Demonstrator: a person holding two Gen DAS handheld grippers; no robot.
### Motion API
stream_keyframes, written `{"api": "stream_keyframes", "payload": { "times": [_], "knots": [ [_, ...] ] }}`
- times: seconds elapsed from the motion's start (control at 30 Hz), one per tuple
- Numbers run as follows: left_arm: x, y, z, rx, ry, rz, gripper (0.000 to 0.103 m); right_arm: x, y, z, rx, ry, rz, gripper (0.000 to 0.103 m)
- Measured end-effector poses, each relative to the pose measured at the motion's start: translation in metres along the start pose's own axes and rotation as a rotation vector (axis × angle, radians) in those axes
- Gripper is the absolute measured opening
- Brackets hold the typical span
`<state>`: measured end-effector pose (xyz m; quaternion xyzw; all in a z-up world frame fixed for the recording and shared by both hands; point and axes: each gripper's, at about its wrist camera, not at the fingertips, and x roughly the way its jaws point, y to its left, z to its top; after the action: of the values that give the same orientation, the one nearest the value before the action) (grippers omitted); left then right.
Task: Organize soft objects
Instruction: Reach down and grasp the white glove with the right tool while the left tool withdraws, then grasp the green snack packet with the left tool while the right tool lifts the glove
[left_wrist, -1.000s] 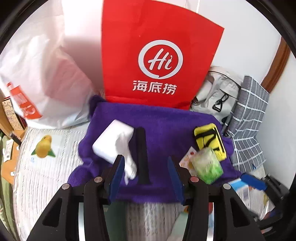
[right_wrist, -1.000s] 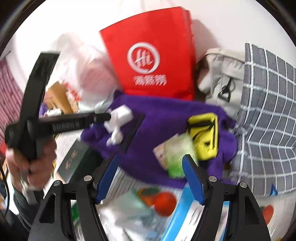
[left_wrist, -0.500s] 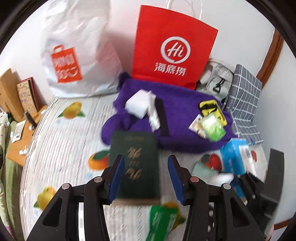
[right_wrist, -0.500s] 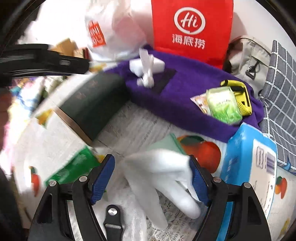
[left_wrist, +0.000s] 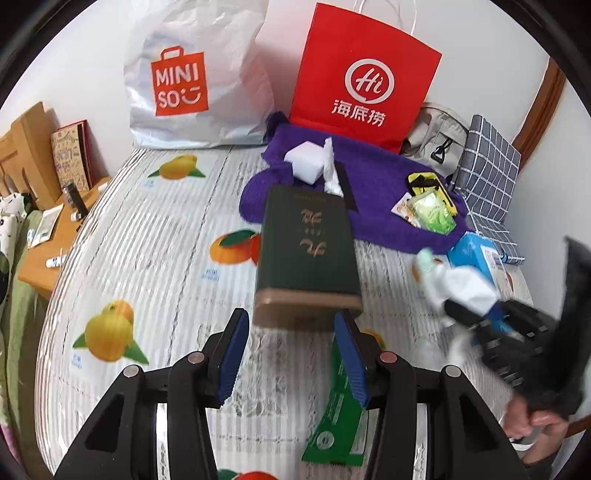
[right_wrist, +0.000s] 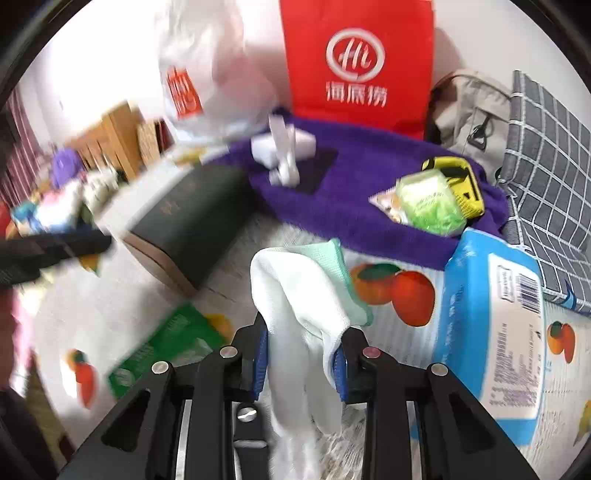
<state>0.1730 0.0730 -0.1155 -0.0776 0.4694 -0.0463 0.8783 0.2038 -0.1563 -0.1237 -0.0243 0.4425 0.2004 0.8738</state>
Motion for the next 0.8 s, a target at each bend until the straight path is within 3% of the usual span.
{"api": "stream_keyframes", "payload": {
  "times": [0.23,0.4,0.7,0.8],
  "knots": [
    [0.003,-0.005,-0.025,0.017,0.043,0.021,0.046,-0.039,-0.004,-0.014,0.054,-0.031,-0.003,0.027],
    [0.001,-0.015,-0.041,0.034,0.058,0.022,0.046,-0.058,-0.011,-0.037,0.086,-0.035,0.042,0.027],
    [0.006,-0.037,-0.066,0.078,0.088,0.020,0.046,-0.085,-0.029,-0.082,0.125,-0.029,0.000,0.027],
    [0.010,-0.042,-0.071,0.084,0.094,0.013,0.046,-0.089,-0.037,-0.097,0.136,-0.019,-0.053,0.027]
  ]
}}
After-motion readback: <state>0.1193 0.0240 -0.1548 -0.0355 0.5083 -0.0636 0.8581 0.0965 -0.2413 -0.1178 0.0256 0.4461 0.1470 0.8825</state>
